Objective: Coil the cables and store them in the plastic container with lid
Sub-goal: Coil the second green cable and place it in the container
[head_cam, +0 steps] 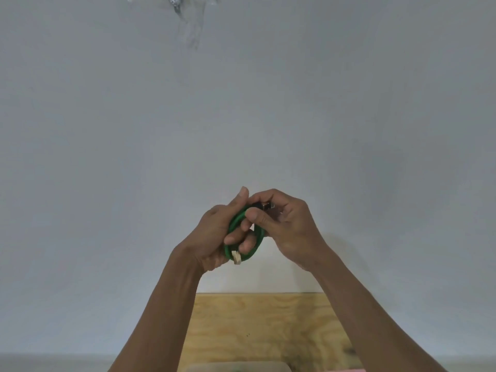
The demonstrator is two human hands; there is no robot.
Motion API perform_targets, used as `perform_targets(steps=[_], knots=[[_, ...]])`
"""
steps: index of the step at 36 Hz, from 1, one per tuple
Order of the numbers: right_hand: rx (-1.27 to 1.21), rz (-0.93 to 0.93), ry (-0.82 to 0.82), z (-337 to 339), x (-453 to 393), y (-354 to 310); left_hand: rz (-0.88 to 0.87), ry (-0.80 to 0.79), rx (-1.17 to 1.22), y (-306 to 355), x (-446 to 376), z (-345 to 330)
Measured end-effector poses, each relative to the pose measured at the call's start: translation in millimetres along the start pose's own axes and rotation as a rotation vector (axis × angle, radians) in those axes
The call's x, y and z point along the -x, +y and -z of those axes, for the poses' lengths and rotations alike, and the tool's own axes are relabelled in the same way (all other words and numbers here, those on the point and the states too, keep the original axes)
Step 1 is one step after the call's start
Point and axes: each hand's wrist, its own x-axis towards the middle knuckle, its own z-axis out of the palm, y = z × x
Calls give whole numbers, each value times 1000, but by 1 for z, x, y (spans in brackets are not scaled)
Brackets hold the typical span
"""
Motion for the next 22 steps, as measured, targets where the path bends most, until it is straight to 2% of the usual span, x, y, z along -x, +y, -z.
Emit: perform_targets(steps=[2, 6, 10, 12, 17, 22], knots=[[118, 36, 71, 3, -2, 2, -76, 183, -174, 2, -2, -3], [168, 36, 152, 1, -5, 5, -198, 373, -295, -5, -8, -11], [206, 21, 207, -6, -7, 10, -286, 541, -293, -14, -16, -19], [306, 47, 278, -13, -6, 15, -293, 628, -255, -16, -20, -21], [800, 356, 470, -29, 1, 33, -300, 846, -236, -21, -28, -17], [820, 348, 452, -32, 6, 37, -339, 972, -245, -14, -28, -11]])
